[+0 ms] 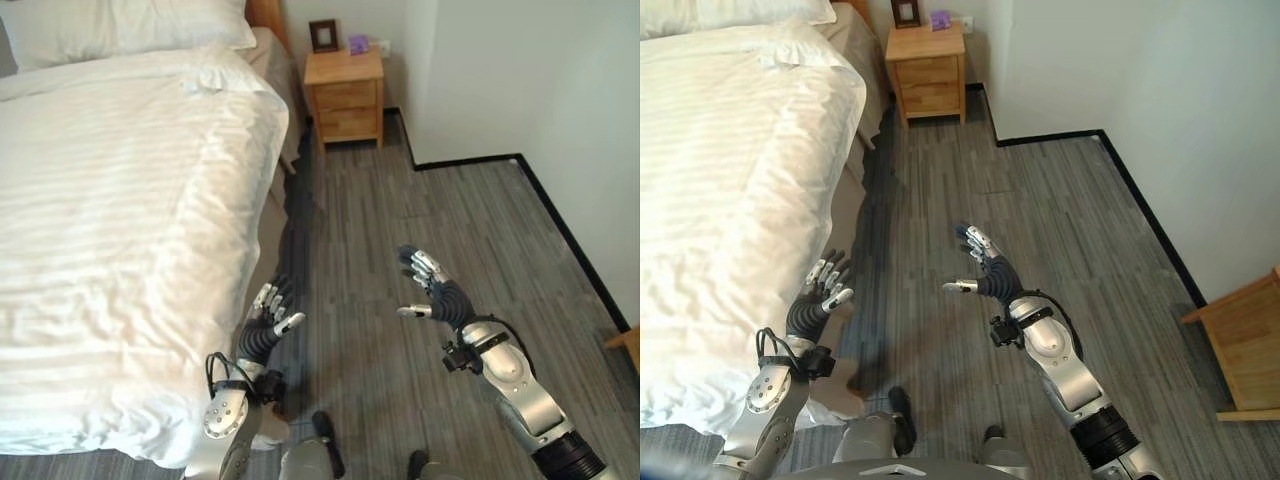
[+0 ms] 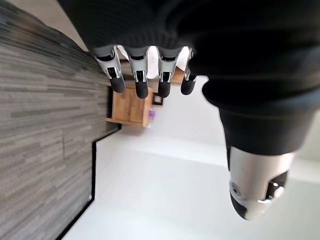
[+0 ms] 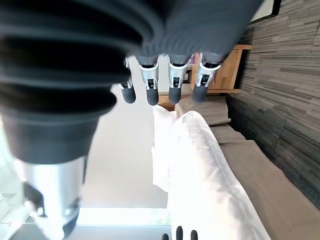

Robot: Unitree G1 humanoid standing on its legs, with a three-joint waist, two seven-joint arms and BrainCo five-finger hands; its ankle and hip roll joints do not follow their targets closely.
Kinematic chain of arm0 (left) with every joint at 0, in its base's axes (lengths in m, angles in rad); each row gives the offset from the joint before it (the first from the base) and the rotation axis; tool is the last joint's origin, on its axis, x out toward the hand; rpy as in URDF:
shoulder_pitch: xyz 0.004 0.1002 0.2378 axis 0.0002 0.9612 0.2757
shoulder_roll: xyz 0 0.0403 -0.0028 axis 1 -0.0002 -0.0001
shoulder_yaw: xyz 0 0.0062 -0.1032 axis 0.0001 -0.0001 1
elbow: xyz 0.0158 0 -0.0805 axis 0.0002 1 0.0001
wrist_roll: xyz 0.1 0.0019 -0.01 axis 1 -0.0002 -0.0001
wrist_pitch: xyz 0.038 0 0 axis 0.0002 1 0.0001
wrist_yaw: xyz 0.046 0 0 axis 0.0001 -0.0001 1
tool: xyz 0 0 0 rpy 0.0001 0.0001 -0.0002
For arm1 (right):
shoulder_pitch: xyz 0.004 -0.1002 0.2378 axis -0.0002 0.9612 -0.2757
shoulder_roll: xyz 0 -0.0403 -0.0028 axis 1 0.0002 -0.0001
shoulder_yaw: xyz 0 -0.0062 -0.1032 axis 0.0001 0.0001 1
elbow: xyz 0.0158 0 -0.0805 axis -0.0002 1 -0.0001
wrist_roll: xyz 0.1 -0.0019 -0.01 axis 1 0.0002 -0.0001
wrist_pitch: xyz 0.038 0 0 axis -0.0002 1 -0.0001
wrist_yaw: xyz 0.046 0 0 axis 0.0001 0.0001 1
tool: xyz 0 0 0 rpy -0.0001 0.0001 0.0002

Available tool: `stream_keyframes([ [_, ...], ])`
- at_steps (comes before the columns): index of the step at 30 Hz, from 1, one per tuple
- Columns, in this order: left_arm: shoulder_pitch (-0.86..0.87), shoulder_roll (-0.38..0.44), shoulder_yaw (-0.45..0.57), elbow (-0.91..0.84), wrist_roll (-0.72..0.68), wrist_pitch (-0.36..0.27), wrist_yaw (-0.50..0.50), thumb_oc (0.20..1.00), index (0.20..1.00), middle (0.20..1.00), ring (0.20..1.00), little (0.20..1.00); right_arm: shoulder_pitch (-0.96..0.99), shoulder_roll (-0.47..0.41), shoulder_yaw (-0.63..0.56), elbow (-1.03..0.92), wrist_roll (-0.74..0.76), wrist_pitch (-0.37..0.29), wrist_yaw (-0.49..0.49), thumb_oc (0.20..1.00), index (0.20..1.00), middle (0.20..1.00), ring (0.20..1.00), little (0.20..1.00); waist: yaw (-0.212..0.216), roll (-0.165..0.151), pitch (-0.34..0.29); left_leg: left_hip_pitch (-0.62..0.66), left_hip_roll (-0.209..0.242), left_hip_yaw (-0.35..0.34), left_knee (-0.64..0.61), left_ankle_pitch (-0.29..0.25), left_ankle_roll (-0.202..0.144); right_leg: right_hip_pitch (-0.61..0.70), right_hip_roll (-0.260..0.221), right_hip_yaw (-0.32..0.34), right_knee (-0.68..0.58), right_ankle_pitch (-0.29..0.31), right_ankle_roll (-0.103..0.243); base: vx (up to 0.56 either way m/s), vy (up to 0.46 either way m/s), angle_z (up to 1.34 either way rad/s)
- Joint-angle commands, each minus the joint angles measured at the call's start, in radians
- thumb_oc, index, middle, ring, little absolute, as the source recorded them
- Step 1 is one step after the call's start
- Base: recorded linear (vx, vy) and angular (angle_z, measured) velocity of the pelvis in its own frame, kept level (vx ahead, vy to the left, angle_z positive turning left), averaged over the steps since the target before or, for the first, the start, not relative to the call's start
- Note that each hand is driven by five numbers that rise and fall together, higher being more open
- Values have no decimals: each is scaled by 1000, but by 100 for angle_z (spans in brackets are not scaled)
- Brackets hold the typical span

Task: Making the bed.

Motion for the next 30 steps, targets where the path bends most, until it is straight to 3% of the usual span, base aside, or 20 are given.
stream_keyframes([
  [1,9,18,87,-59,0,-35,0,1000,1000,1000,1000,1000,-29,36,-14,-60,-23,-45,-2,1000,1000,1000,1000,1000,4,-24,-52,33,40,-8,6,74,-96,93,-46,-77,-49,-62,195,342,189,-4],
  [4,-4,37,77,-68,25,-24,-1,1000,1000,1000,1000,1000,-16,53,-12,-62,-62,-49,-3,1000,1000,1000,1000,1000,-3,-45,-70,89,-17,-9,-5,38,-57,61,-107,-66,127,-36,234,314,210,-3],
  [5,-16,51,73,-70,34,-22,-5,1000,1000,1000,1000,1000,-20,54,-12,-66,-70,-51,-1,1000,1000,1000,1000,1000,-6,-50,-67,108,-33,-12,-9,21,-42,21,-130,-64,226,5,256,141,142,9],
  [6,-17,51,73,-70,34,-22,-5,1000,1000,1000,1000,1000,-21,54,-12,-66,-70,-51,-1,1000,1000,1000,1000,1000,-3,-48,-69,104,-30,-9,-10,24,-41,14,-128,-60,227,8,255,187,222,23],
  [7,-44,73,60,-71,53,-24,-2,1000,1000,1000,1000,1000,-27,58,-14,-63,-85,-53,-7,1000,1000,1000,1000,1000,-29,-56,-44,149,-62,-31,-19,-12,-8,-78,-164,-21,434,129,294,105,143,34],
  [9,-54,78,54,-69,54,-26,-3,1000,1000,1000,1000,1000,-22,64,-21,-64,-88,-55,-12,1000,1000,1000,1000,1000,-39,-45,-35,158,-54,-43,-19,-19,0,-123,-147,4,501,154,285,111,125,43],
  [11,-67,78,48,-66,61,-26,-1,1000,1000,1000,1000,1000,-16,71,-28,-64,-89,-59,-13,1000,1000,1000,1000,1000,-52,-34,-21,172,-50,-56,-19,-36,8,-185,-138,27,565,133,274,149,83,40],
  [13,-80,77,43,-60,53,-26,-3,1000,1000,1000,1000,1000,-8,72,-34,-67,-82,-61,-13,1000,1000,1000,1000,1000,-63,-34,-16,177,-56,-69,-19,-44,5,-208,-130,34,550,98,259,180,24,33],
  [15,-93,73,27,-55,23,-26,-18,1000,1000,1000,1000,1000,13,68,-43,-82,-65,-62,-10,1000,1000,1000,1000,1000,-89,-39,-12,175,-69,-117,-19,-55,-4,-230,-68,81,390,16,222,263,-62,42],
  [16,-102,61,10,-39,7,-18,-33,1000,1000,1000,1000,1000,33,63,-58,-71,-53,-61,-15,1000,1000,1000,1000,1000,-128,-55,-15,178,-94,-191,-19,-71,-9,-234,17,222,177,3,198,265,-72,54],
  [17,-107,62,6,-33,10,-15,-36,1000,1000,1000,1000,1000,44,63,-66,-66,-46,-60,-13,1000,1000,1000,1000,1000,-133,-61,-20,177,-113,-218,-19,-82,-6,-230,38,267,119,12,185,262,-73,120],
  [23,-105,44,12,-35,25,-14,-48,1000,1000,1000,1000,1000,56,65,-69,-24,-42,-58,-12,1000,1000,1000,1000,1000,-128,-67,-54,190,-132,-238,-19,-102,-7,-138,5,207,-22,67,188,103,-59,97],
  [28,-79,39,18,-21,15,-5,-61,1000,1000,1000,1000,1000,49,60,-73,-16,-44,-56,-8,1000,1000,1000,1000,1000,-119,-58,-66,212,-129,-246,-19,-103,-9,-97,6,193,-44,66,177,84,-21,7],
  [29,-188,59,-114,161,338,103,134,1000,1000,1000,1000,1000,162,47,-238,243,-114,32,-165,1000,1000,1000,1000,1000,-134,-85,-93,201,-66,-250,-19,-131,-28,-149,-112,150,15,117,273,0,0,0],
  [30,-183,58,-110,158,357,109,132,1000,1000,1000,1000,1000,167,41,-230,223,-140,20,-165,1000,1000,1000,1000,1000,-135,-82,-95,201,-64,-251,-19,-131,-30,-142,-110,144,6,111,272,-4,-29,9],
])
